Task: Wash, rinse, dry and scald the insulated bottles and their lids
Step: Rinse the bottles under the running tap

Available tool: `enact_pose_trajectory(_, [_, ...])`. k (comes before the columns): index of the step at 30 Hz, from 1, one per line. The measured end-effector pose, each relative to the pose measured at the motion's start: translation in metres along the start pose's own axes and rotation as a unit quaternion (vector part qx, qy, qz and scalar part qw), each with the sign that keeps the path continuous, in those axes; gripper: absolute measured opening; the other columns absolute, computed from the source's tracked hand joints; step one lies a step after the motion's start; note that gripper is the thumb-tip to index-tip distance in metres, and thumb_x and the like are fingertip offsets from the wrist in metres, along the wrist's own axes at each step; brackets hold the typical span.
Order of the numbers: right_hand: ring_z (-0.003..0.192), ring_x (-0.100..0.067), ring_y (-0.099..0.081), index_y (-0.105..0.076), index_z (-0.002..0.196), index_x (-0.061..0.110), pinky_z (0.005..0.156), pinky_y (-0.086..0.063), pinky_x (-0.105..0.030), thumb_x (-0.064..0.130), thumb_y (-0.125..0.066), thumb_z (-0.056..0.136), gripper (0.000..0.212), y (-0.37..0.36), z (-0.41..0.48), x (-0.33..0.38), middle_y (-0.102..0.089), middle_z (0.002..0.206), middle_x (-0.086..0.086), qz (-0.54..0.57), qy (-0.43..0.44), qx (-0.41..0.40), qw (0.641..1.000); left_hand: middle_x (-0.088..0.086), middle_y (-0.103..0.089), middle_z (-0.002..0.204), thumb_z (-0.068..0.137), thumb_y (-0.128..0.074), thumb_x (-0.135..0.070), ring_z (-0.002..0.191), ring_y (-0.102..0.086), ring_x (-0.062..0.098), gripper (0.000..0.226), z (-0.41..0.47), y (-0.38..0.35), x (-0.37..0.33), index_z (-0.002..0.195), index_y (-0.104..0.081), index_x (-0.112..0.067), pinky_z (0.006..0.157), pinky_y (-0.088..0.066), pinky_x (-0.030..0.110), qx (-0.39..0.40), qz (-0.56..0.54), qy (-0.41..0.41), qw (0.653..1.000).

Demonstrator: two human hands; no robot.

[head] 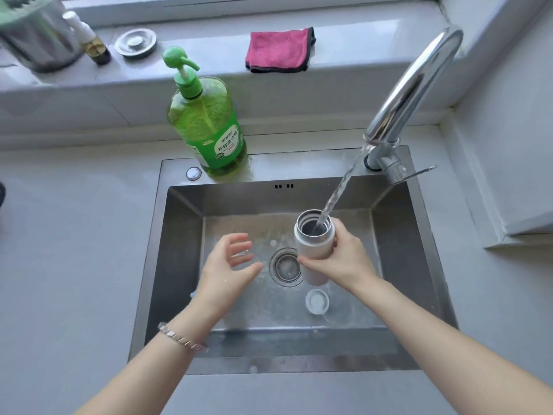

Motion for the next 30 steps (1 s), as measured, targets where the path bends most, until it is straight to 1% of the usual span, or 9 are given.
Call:
enact_pose_trajectory(5, [0.098,-0.017,-0.060,-0.053,0.108,0.032,0.082,-0.048,-0.034,0.031,-0.084,0.058,0.059,0.013,0.007,0.003,-0.066,0.102,0.007,-0.028,-0.005,-0.056,0.998,0.003,-0.067,0.099,0.080,-0.064,0.008,0.086,-0.065,0.010,0.032,-0.003,0.014,0.015,0.091,-0.059,-0.022,0.077,-0.054,0.020,-0.006,-0.005,0.024,1.000])
enact_pose_trajectory(8, [0.098,-0.018,-0.060,-0.053,0.111,0.032,0.080,-0.046,-0.031,0.034,-0.083,0.057,0.061,0.014,0.000,-0.003,-0.067,0.102,0.007,-0.082,-0.016,-0.017,0.996,0.001,-0.070,0.092,0.082,-0.064,0.004,0.084,-0.066,0.012,0.024,-0.004,0.020,0.027,0.086,-0.063,-0.020,0.081,-0.050,0.030,-0.013,-0.002,0.047,0.999])
enact_pose_trajectory(11, [0.096,-0.018,-0.061,-0.053,0.108,0.033,0.081,-0.048,-0.034,0.037,-0.082,0.056,0.060,0.013,0.003,-0.005,-0.067,0.099,0.007,-0.060,-0.031,-0.038,0.997,0.000,-0.071,0.089,0.084,-0.063,0.002,0.087,-0.066,0.018,0.021,-0.002,0.019,0.036,0.084,-0.064,-0.019,0.083,-0.050,0.034,-0.004,0.009,0.074,0.997])
enact_pose_trajectory(14, [0.096,-0.016,-0.060,-0.052,0.110,0.034,0.080,-0.047,-0.032,0.039,-0.080,0.058,0.059,0.006,0.001,0.001,-0.066,0.101,0.010,-0.096,-0.032,0.011,0.995,0.000,-0.072,0.088,0.085,-0.061,0.001,0.090,-0.067,0.020,0.023,-0.003,0.018,0.037,0.083,-0.064,-0.021,0.086,-0.050,0.038,-0.002,0.017,0.077,0.997])
enact_pose_trajectory(17, [0.093,-0.015,-0.059,-0.049,0.107,0.038,0.073,-0.043,-0.028,0.046,-0.076,0.060,0.054,0.010,0.002,-0.002,-0.064,0.097,0.011,-0.103,-0.084,0.030,0.991,0.000,-0.072,0.089,0.086,-0.061,0.000,0.092,-0.067,0.020,0.021,-0.003,0.019,0.037,0.084,-0.065,-0.021,0.089,-0.050,0.040,-0.002,0.023,0.076,0.997])
enact_pose_trajectory(19, [0.093,-0.020,-0.059,-0.047,0.107,0.036,0.071,-0.041,-0.028,0.052,-0.071,0.061,0.054,0.016,0.004,-0.013,-0.063,0.099,0.007,-0.178,-0.140,0.081,0.971,0.000,-0.072,0.090,0.086,-0.061,-0.002,0.092,-0.067,0.019,0.021,-0.003,0.019,0.037,0.085,-0.065,-0.022,0.089,-0.051,0.040,0.000,0.027,0.078,0.997])
enact_pose_trajectory(22, [0.084,-0.022,-0.063,-0.052,0.102,0.028,0.066,-0.048,-0.028,0.053,-0.066,0.060,0.051,0.029,0.001,-0.038,-0.065,0.096,0.001,-0.256,-0.200,0.183,0.928,0.001,-0.071,0.091,0.087,-0.061,-0.003,0.092,-0.066,0.020,0.019,-0.004,0.016,0.037,0.084,-0.064,-0.022,0.090,-0.050,0.041,0.006,0.027,0.086,0.996])
enact_pose_trajectory(26, [0.074,-0.020,-0.070,-0.059,0.097,0.018,0.065,-0.056,-0.031,0.050,-0.065,0.052,0.055,0.044,-0.008,-0.064,-0.071,0.086,-0.004,-0.192,-0.284,0.308,0.887,0.006,-0.070,0.094,0.087,-0.059,-0.002,0.093,-0.064,0.021,0.019,-0.006,0.003,0.036,0.084,-0.062,-0.020,0.088,-0.049,0.037,0.025,0.032,0.096,0.995])
enact_pose_trajectory(30, [0.075,-0.021,-0.071,-0.060,0.100,0.014,0.069,-0.056,-0.029,0.055,-0.066,0.063,0.055,0.054,-0.010,-0.075,-0.072,0.088,-0.006,-0.199,-0.336,0.359,0.848,0.008,-0.068,0.093,0.089,-0.056,0.000,0.088,-0.060,0.018,0.019,-0.008,-0.011,0.030,0.084,-0.060,-0.018,0.072,-0.047,0.026,0.048,0.017,0.101,0.994])
Point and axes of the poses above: each hand's wrist, its own z-axis towards the middle knuckle, its own y-axis out of the back of the hand, x = y × z, the point moved 4 cm from there along z, towards the middle knuckle
